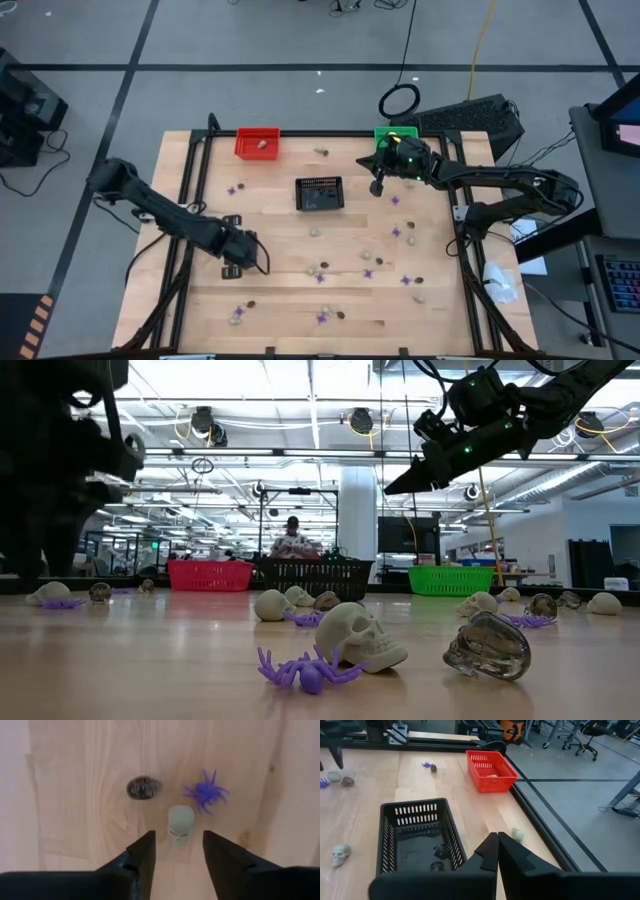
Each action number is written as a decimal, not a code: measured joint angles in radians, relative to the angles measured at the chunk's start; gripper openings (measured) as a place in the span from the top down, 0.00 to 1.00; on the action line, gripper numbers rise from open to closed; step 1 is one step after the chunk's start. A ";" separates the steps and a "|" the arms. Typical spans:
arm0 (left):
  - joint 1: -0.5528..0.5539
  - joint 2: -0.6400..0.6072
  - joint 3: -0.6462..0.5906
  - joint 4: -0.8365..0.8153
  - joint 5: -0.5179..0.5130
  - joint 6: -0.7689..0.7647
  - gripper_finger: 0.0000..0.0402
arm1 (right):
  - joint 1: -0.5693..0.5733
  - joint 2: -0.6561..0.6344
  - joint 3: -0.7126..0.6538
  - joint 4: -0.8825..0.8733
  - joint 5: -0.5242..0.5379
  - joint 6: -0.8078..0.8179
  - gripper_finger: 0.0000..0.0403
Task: Sort Halloween decoration
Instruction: Put the white skull toy into the orange bin
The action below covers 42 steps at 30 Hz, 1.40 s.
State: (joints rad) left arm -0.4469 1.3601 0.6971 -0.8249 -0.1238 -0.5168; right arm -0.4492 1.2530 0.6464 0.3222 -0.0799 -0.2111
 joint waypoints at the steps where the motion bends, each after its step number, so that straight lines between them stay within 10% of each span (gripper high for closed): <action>1: 0.000 0.014 0.000 0.000 0.000 0.003 0.58 | 0.000 0.000 0.000 0.000 0.000 0.000 1.00; 20: 0.048 0.090 -0.042 0.107 0.006 0.009 0.57 | 0.000 0.000 0.000 -0.012 0.000 0.008 1.00; 31: 0.047 0.089 -0.043 0.128 0.045 0.078 0.88 | 0.000 0.001 0.001 -0.011 0.000 0.008 1.00; 42: 0.114 -0.001 0.058 0.006 0.037 0.080 0.88 | 0.000 0.001 0.001 -0.009 0.000 0.008 1.00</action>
State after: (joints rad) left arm -0.3325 1.3586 0.7548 -0.8192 -0.0869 -0.4368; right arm -0.4492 1.2537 0.6476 0.3133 -0.0795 -0.2031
